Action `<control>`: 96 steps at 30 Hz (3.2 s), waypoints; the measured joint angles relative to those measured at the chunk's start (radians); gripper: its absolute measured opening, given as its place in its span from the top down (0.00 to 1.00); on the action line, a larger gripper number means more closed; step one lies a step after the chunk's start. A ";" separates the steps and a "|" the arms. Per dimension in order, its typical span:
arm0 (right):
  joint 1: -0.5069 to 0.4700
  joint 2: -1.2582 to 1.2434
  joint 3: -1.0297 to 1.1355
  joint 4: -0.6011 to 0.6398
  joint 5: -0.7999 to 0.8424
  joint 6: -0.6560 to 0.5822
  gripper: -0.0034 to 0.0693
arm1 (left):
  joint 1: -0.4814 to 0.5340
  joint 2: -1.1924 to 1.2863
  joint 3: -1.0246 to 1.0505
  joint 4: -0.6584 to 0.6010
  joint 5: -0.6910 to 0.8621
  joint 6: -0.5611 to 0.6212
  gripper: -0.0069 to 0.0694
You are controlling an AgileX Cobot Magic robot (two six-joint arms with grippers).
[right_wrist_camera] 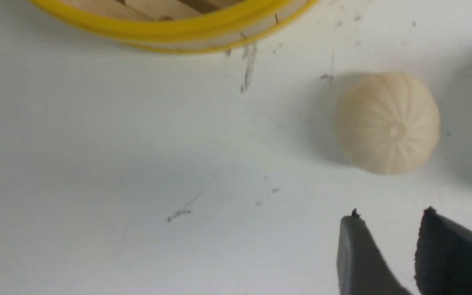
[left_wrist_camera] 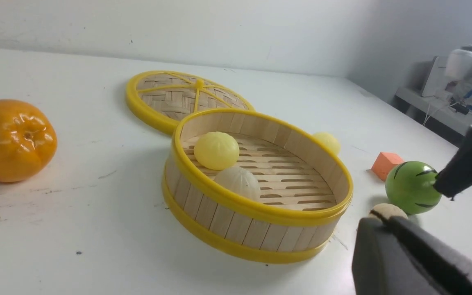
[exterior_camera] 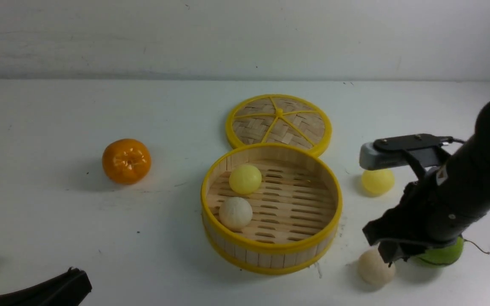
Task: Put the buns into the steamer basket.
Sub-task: Use the right arm to grab a steamed stuffed bun, then use the right arm to put the steamed stuffed bun into the steamer, then use the right arm to grab a steamed stuffed bun
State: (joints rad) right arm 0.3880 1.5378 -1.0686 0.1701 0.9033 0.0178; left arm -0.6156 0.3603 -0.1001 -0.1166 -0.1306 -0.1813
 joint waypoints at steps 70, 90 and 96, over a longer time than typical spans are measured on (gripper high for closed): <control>0.041 0.569 -0.752 0.063 0.048 -0.041 0.92 | 0.000 0.000 0.000 0.000 0.002 0.000 0.87; -0.013 0.495 -0.814 -0.181 0.189 0.052 0.35 | 0.000 0.000 0.000 0.000 0.002 0.000 0.83; -0.163 0.534 -0.783 -0.250 0.249 0.121 0.47 | 0.000 0.000 0.000 -0.001 0.002 0.000 0.82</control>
State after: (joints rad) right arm 0.2248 2.0715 -1.8519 -0.0801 1.1518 0.1386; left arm -0.6156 0.3603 -0.1001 -0.1173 -0.1285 -0.1813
